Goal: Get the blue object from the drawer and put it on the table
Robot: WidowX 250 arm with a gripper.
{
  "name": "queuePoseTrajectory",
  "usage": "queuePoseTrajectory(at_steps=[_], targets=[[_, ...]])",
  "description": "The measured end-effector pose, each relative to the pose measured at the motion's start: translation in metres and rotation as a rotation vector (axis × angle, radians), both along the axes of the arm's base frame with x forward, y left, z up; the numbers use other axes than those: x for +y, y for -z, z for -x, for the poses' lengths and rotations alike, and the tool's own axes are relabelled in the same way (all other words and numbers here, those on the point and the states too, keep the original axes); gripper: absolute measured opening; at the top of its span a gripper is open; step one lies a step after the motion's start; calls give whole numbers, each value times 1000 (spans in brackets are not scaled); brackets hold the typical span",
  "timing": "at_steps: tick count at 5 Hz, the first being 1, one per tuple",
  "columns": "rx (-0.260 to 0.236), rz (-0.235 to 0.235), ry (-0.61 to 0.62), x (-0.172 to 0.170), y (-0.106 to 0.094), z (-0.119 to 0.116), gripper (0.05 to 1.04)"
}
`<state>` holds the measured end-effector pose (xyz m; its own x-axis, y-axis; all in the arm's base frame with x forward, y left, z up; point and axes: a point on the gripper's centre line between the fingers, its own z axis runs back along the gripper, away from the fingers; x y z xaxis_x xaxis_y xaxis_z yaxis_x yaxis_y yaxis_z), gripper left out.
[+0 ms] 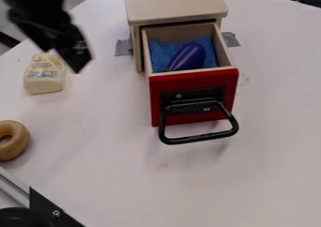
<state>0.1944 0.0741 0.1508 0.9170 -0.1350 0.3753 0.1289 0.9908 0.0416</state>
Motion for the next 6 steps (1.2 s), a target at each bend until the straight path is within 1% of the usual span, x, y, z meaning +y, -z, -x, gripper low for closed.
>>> queuePoseTrajectory(at_steps=[1, 2, 3, 4, 6], targets=[[-80, 47, -31, -25, 0, -26, 1000], [-136, 69, -38, -41, 0, -47, 1000], [-174, 74, -34, -49, 4, -66, 1000], [-193, 70, -47, -45, 15, -91, 1000], [-190, 52, -70, -34, 32, -125, 1000]])
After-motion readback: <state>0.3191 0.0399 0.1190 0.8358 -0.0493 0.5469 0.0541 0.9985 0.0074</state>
